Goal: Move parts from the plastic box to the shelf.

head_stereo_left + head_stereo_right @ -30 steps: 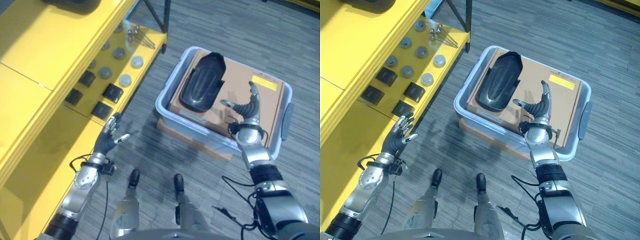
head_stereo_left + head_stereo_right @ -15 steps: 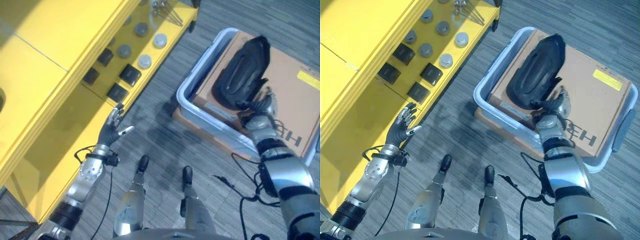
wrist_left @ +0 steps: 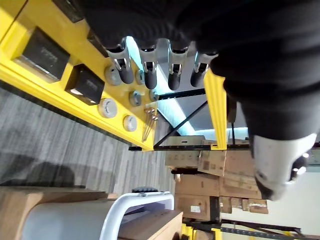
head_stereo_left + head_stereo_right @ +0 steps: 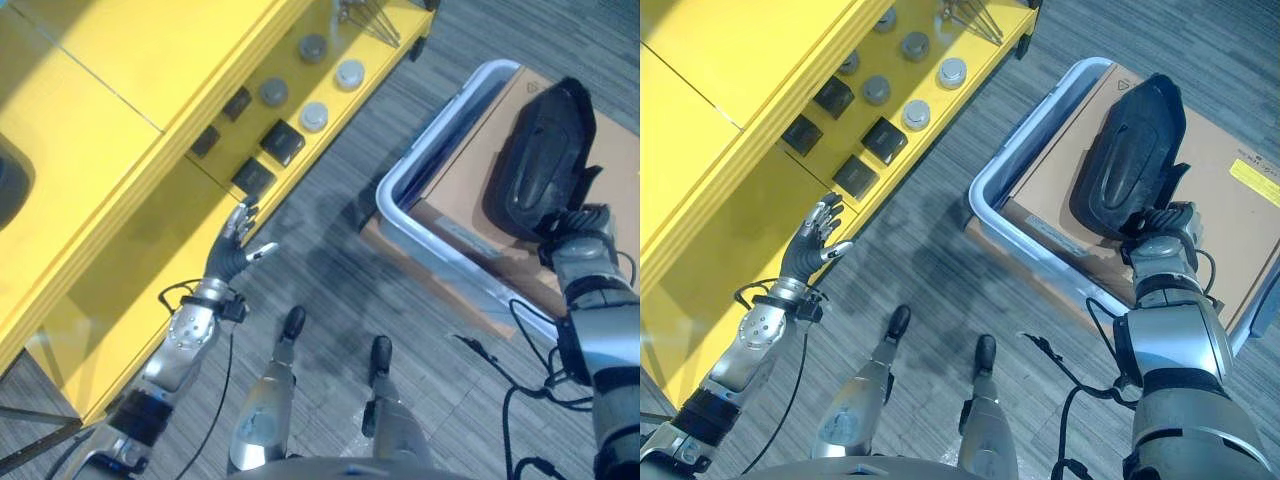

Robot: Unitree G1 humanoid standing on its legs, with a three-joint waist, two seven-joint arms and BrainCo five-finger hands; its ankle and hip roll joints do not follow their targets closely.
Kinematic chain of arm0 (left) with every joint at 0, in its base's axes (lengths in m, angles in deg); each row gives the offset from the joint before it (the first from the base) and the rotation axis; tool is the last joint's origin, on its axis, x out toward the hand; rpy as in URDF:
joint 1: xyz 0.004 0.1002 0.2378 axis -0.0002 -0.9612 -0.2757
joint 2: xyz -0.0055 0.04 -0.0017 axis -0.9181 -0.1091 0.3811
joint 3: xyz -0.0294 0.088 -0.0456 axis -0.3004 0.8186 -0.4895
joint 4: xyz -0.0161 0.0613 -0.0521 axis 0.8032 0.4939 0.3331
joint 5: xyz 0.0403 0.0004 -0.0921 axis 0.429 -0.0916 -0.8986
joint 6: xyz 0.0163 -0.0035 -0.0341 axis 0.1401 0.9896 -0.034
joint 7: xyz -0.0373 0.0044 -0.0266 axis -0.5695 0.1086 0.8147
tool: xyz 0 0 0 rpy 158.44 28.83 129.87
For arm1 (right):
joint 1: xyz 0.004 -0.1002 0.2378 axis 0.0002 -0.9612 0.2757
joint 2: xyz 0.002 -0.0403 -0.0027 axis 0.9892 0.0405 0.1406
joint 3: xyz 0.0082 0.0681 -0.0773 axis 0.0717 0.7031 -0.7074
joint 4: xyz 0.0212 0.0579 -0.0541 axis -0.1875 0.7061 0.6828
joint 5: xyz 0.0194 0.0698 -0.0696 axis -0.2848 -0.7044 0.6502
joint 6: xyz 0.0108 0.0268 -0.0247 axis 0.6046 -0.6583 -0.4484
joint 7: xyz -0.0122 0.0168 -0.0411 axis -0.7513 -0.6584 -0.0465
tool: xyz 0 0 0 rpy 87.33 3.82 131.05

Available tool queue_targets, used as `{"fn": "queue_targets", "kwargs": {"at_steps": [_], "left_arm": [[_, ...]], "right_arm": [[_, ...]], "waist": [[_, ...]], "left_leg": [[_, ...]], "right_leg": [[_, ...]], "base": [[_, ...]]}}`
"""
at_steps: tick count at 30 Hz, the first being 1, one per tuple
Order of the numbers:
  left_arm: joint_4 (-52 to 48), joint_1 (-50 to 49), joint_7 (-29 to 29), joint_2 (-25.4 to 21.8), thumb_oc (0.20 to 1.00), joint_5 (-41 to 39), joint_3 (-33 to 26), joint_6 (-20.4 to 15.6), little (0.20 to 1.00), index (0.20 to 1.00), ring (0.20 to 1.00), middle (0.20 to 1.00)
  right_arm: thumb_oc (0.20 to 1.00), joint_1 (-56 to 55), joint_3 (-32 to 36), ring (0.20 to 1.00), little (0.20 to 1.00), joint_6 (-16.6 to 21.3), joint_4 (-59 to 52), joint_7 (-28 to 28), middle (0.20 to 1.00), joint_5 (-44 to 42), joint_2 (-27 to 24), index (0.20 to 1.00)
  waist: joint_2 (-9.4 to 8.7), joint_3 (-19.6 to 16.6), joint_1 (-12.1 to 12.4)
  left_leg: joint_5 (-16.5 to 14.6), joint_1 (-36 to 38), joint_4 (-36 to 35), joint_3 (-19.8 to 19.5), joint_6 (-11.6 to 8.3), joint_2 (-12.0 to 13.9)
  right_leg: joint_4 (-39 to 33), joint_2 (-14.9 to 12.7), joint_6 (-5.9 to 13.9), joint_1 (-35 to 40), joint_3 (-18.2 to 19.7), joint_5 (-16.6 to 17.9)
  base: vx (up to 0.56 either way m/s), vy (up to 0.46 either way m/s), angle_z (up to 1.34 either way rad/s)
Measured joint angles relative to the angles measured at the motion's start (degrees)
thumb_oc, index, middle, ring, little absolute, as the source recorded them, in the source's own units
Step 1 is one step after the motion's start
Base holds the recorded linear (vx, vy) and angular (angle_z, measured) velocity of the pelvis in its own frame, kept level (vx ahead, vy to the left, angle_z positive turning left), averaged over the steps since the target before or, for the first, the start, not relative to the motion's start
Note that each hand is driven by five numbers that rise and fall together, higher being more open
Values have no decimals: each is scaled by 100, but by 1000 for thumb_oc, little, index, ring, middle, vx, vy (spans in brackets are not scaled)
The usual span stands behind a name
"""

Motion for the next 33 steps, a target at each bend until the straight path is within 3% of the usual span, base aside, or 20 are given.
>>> {"fn": "queue_targets", "kwargs": {"at_steps": [2,4,5,7,11,15,18,20,25,29,33], "left_arm": [[-47,-99,-4,-5,1000,5,-195,6,1000,1000,1000,1000],[-100,-156,0,-20,1000,33,-349,21,1000,1000,1000,1000],[-109,-398,-7,-25,1000,135,-711,87,1000,1000,1000,1000],[-93,-644,-49,-12,1000,189,-1148,179,1000,1000,1000,1000],[-87,-680,-62,-50,1000,156,-1518,279,1000,1000,1000,1000],[-23,-544,372,-92,1000,-363,-1182,500,1000,1000,1000,1000],[-22,-529,738,-72,1000,-750,-779,655,1000,1000,1000,1000],[156,-510,963,163,1000,-1087,-429,844,1000,1000,1000,1000],[434,-409,1091,559,1000,-1535,-115,1087,1000,1000,1000,1000],[473,-261,1196,694,1000,-2095,379,1327,1000,1000,1000,1000],[667,-36,1187,793,1000,-2278,597,1445,1000,1000,1000,1000]], "right_arm": [[200,-612,314,200,200,-23,-348,14,200,-54,155,200],[200,-1042,367,200,200,-18,-711,15,200,-48,173,200],[200,-1846,712,200,200,-85,-1851,26,200,43,250,200],[200,-2412,860,200,200,-105,-2742,40,200,308,253,200],[200,-3263,1157,200,200,-236,-3883,86,200,1058,223,200],[200,-3511,1182,200,200,-207,-4558,65,200,1608,104,200],[200,-3733,1266,200,200,-102,-5116,18,200,1890,-43,200],[200,-4137,1381,200,200,-67,-6038,4,200,2350,-73,200],[200,-4375,1376,200,200,42,-6720,8,200,3066,-163,200],[200,-4389,1231,200,200,45,-7255,61,200,3744,-180,200],[200,-4383,1064,200,200,106,-7466,126,200,3837,-156,200]], "waist": [[-30,-29,-85],[-34,-67,-171],[-75,-75,-283],[-150,-108,-392],[-563,-460,-688],[-858,-872,-992],[-882,-1096,-1184],[-814,-1265,-1346],[-637,-1522,-1628],[-451,-1662,-1758],[-399,-1718,-1851]], "left_leg": [[-5,212,-11,9,0,-24],[-30,256,-14,26,9,-30],[-66,387,-13,96,49,-3],[-107,543,-16,244,69,1],[-263,1031,-14,517,136,15],[-458,1554,-15,863,213,35],[-507,1798,-20,1017,219,49],[-593,2087,-23,1150,222,76],[-662,2285,-34,1317,210,116],[-756,2453,-61,1496,201,141],[-772,2537,-60,1603,193,177]], "right_leg": [[18,-19,70,247,-1,-106],[43,-23,16,319,-18,-186],[88,-10,4,406,0,-191],[137,-18,13,479,80,-203],[168,-28,-12,828,356,-272],[241,-36,7,1116,658,-409],[231,-44,-39,1281,805,-411],[188,-33,-37,1519,886,-418],[111,2,-60,1653,1040,-399],[136,43,-22,1678,1263,-436],[176,77,-32,1687,1358,-427]], "base": [[26,-36,21],[38,-50,12],[41,-32,-8],[42,-15,-29],[83,-6,-32],[90,-13,-41],[52,-21,-29],[58,-17,-29],[38,1,-18],[6,9,-28],[-6,15,-14]]}}
